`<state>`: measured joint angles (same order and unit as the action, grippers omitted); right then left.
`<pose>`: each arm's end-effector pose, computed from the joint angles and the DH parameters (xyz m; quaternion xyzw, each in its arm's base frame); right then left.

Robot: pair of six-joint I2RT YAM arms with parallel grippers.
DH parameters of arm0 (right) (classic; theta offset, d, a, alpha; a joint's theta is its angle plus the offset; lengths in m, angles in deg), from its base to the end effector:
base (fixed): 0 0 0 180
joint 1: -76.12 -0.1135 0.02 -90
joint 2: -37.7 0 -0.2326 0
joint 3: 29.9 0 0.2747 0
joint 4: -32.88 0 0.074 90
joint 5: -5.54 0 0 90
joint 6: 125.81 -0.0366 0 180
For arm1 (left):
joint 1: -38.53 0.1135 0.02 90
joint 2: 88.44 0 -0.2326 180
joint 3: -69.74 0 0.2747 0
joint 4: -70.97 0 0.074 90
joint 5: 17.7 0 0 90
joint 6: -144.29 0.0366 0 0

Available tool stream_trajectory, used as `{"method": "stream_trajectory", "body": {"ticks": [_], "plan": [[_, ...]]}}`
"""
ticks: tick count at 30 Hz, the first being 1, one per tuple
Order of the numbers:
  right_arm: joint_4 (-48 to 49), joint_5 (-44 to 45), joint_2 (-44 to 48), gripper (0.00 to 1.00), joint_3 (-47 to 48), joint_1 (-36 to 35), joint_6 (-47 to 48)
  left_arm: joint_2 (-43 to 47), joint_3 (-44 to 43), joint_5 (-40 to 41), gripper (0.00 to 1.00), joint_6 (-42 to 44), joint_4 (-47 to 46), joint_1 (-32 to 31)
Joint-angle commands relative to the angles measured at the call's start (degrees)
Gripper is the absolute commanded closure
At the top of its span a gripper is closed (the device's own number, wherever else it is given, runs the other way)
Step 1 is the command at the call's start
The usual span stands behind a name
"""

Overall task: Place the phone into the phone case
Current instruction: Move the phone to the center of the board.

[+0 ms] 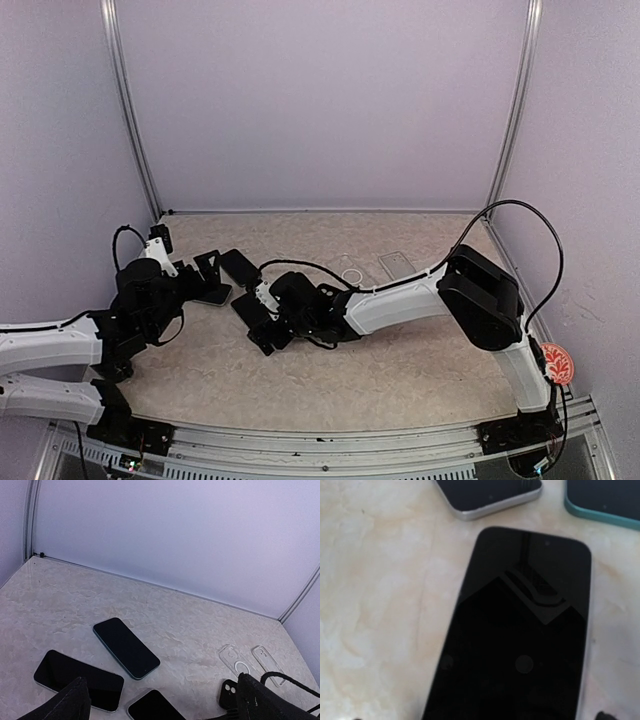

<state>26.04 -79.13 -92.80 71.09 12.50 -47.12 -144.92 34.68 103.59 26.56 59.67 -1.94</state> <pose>0.2248 0.4456 0.0896 -0.3741 0.8094 0.2413 0.3830 0.2032 -0.1484 0.1886 -0.0901 0.7530 -0.1754 0.6278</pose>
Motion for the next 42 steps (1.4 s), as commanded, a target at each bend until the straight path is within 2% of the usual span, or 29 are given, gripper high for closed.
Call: {"method": "stream_trajectory", "body": {"ticks": [1,16,30,36,42], "plan": [[-0.87,2.35,-1.65,0.00,1.14,-0.54,-1.39,1.45,0.72,0.34,0.01,-0.74,0.59,0.39],[-0.64,1.56,-4.00,0.01,1.30,-1.32,-2.91,0.30,0.75,0.48,0.01,-1.18,0.12,0.39],[-2.66,2.90,-5.19,0.19,1.34,-1.34,-3.87,-0.38,0.69,0.93,0.01,-1.36,-0.06,0.39],[-3.42,5.32,-4.79,0.22,0.98,-1.34,-3.31,-0.12,0.73,0.97,0.01,-1.43,0.15,0.39],[0.53,6.96,-1.27,0.25,-2.77,-1.29,-0.75,-0.42,0.75,0.55,0.01,-1.80,0.10,0.39]]}}
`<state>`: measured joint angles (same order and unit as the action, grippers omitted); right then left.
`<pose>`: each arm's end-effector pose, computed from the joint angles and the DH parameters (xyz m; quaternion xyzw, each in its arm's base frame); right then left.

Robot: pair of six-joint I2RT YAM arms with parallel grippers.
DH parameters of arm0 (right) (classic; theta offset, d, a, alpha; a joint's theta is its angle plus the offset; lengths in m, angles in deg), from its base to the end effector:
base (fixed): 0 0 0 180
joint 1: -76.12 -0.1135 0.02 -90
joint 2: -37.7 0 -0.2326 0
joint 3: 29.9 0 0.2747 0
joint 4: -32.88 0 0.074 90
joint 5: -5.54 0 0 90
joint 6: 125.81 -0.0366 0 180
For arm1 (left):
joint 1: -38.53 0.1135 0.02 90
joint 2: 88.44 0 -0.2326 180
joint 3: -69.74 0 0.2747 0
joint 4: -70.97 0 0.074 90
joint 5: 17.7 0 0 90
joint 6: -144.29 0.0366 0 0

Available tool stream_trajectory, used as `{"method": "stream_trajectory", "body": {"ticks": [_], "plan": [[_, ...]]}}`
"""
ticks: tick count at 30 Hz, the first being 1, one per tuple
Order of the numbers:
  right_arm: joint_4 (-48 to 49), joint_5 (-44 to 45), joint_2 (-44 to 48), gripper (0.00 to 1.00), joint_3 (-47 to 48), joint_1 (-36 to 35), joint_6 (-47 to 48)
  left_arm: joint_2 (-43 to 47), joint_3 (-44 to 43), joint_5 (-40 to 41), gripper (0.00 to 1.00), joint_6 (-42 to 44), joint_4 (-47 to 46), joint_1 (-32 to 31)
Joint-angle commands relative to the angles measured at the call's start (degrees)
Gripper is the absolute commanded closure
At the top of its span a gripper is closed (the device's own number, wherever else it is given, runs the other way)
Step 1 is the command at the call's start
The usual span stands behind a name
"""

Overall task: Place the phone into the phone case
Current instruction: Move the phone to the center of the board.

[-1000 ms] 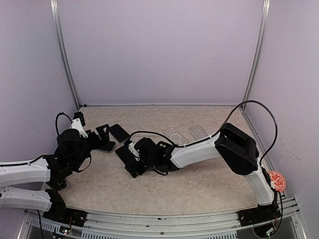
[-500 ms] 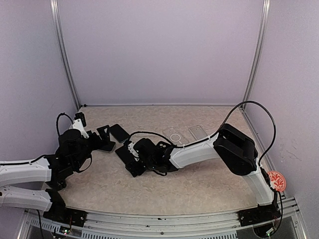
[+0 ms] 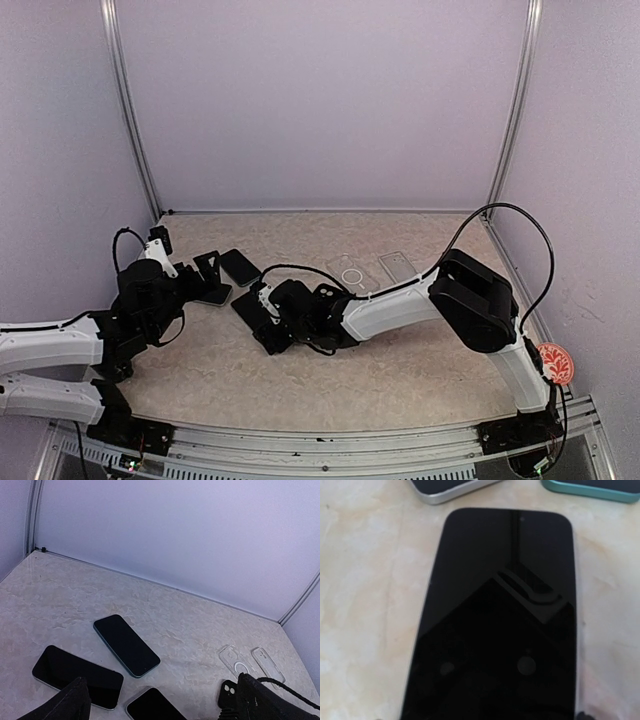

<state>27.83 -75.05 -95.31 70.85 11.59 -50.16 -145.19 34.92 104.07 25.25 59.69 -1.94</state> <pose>0.2198 0.4475 0.0702 -0.3458 0.8243 0.2242 0.3883 0.2031 -0.1480 0.1860 -0.1002 0.7540 -0.1770 0.6246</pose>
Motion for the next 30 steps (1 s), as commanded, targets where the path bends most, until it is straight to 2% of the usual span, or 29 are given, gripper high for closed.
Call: {"method": "stream_trajectory", "body": {"ticks": [1,17,25,30], "plan": [[-1.61,3.04,1.34,0.25,-2.35,-0.41,2.84,-0.15,0.61,0.05,0.01,-0.57,0.02,0.39],[3.22,-0.78,8.24,0.24,-9.39,0.49,9.06,-2.37,-0.22,-1.62,0.01,-0.32,-0.27,0.48],[7.79,-3.95,13.39,0.24,-17.07,2.48,12.15,-8.05,-3.33,-8.30,0.01,-0.69,0.68,2.67],[6.75,-5.53,13.56,0.22,-18.02,3.29,12.87,-11.50,-4.90,-10.93,0.01,-1.15,0.36,3.29]]}}
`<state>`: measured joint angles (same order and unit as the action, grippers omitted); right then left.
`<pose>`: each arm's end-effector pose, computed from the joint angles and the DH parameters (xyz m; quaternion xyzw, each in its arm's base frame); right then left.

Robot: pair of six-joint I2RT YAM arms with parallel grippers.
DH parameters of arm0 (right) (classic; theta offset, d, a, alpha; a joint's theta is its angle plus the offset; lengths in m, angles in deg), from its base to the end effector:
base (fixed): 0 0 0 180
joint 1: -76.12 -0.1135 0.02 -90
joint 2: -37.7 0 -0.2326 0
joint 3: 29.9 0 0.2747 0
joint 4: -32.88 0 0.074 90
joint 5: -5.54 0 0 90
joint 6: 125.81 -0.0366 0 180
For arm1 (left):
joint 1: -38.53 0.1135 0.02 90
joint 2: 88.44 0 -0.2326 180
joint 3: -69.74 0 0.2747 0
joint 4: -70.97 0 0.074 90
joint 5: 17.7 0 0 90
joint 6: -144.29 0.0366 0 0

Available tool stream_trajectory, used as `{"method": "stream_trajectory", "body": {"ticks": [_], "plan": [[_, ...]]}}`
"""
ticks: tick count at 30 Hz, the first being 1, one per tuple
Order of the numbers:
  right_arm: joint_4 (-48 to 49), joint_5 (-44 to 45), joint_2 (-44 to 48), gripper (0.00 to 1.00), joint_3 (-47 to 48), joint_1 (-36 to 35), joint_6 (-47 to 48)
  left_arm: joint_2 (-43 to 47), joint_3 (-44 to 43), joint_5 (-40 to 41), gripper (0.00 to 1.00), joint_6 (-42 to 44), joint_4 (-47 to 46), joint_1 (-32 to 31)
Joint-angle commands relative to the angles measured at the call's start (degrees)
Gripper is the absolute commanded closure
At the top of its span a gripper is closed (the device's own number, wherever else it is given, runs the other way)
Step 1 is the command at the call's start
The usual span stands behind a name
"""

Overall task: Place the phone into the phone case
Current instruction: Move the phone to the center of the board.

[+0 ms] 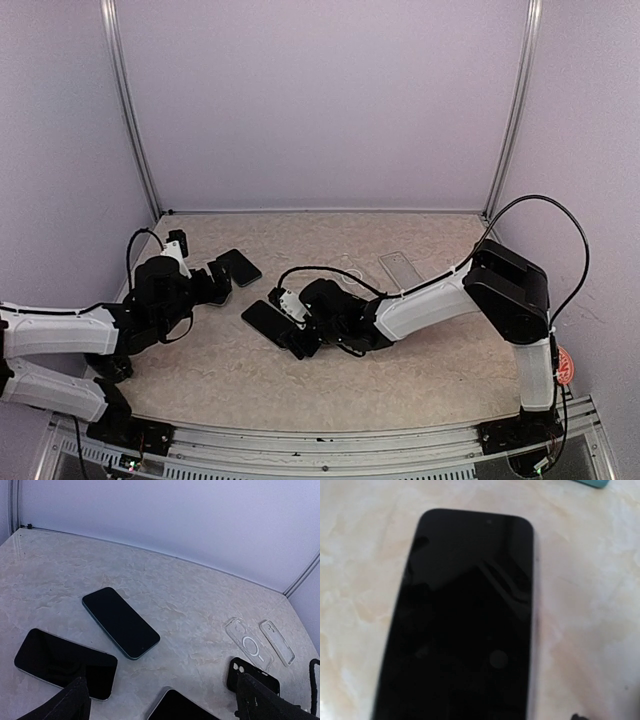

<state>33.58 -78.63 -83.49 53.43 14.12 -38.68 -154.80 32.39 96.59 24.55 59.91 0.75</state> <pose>0.2124 0.3915 0.0772 -0.4216 0.7891 0.1999 0.3995 0.2219 -0.1530 0.1603 -0.0680 0.7974 -0.1781 0.5726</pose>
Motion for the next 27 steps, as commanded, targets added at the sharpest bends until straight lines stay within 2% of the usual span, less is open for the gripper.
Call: {"method": "stream_trajectory", "body": {"ticks": [1,6,14,27], "plan": [[0.51,-2.72,1.62,0.20,-0.43,1.00,1.20,-2.47,-2.55,-3.79,0.01,-0.49,-0.01,0.60],[-4.50,-6.90,1.41,0.09,3.07,2.30,-0.14,-2.93,-2.88,-4.47,0.01,-0.59,-0.46,0.60],[-12.94,-8.80,-2.48,0.01,12.25,2.50,0.06,-2.06,-2.16,-4.10,0.01,-1.06,-0.44,0.60],[-15.89,-4.35,-8.28,0.00,17.69,0.68,-3.13,-0.40,-0.33,-3.30,0.01,-1.95,-0.49,0.60]]}}
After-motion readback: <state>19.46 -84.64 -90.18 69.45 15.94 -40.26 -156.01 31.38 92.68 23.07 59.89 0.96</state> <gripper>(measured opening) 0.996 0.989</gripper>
